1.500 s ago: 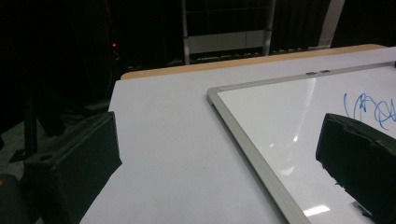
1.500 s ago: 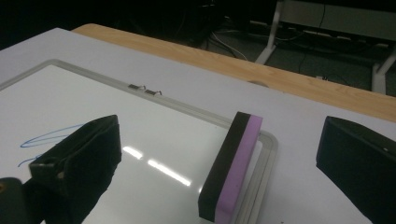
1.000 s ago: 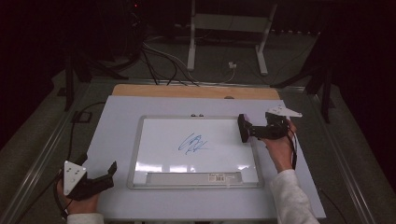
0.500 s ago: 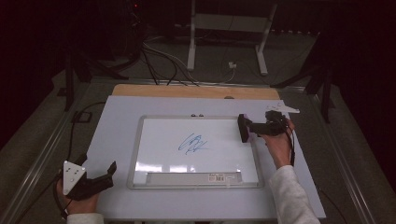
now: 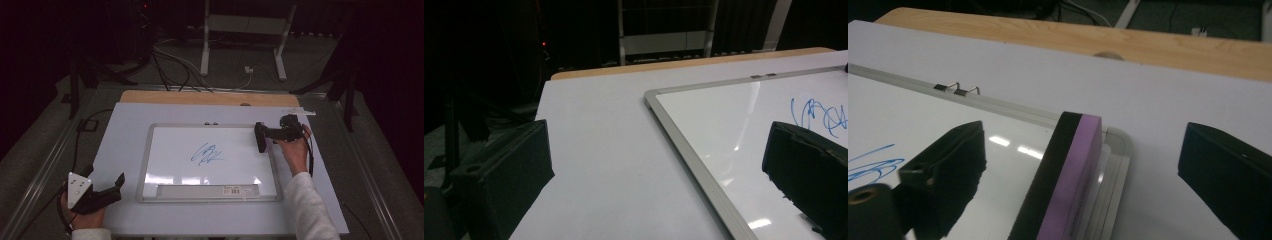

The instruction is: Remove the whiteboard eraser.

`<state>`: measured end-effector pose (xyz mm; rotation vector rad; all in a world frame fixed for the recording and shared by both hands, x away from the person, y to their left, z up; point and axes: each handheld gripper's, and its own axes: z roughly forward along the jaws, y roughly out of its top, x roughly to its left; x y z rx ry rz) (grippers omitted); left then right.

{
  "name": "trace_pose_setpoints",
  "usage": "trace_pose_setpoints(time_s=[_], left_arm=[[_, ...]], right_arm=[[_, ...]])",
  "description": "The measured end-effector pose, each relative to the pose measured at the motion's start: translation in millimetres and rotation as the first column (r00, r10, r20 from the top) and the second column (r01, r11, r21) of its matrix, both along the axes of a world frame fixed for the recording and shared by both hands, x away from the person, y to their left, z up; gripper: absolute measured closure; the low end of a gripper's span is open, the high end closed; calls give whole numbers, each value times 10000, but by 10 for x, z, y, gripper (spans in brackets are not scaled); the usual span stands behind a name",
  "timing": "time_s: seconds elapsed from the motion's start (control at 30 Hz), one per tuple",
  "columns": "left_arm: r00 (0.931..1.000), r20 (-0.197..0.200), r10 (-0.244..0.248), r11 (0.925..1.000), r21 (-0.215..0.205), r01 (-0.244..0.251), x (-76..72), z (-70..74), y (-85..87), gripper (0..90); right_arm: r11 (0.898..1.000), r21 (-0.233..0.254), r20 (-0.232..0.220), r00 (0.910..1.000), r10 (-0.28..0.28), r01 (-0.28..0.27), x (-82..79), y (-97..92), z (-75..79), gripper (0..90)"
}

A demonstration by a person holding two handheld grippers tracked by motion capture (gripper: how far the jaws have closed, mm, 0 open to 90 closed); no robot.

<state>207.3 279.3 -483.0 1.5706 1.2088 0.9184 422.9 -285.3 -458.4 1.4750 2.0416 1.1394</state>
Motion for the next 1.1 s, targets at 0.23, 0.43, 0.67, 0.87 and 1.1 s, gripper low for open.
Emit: trace_pose_setpoints(time_s=[0.23,0.43,0.67,0.87,1.1], left_arm=[[10000,-13,14,10000,-5,-14,3,-4,5,5],[10000,-21,19,10000,7,-19,4,-4,4,5],[10000,-51,19,10000,55,-19,6,-4,1,5],[10000,-52,3,10000,57,-3,7,-5,-2,5],[10000,-74,-4,10000,67,5,10,-9,-4,5]], right_arm=[[9990,-166,-644,9971,-413,404,27,2,-83,258],[9995,-136,-1118,9933,-295,282,-21,0,-154,468],[9970,681,-1457,9890,-252,354,-29,-24,-197,572],[9947,894,-1693,9849,-355,512,-25,-23,-213,562],[9918,1162,-1939,9806,-300,533,-5,-38,-226,536]])
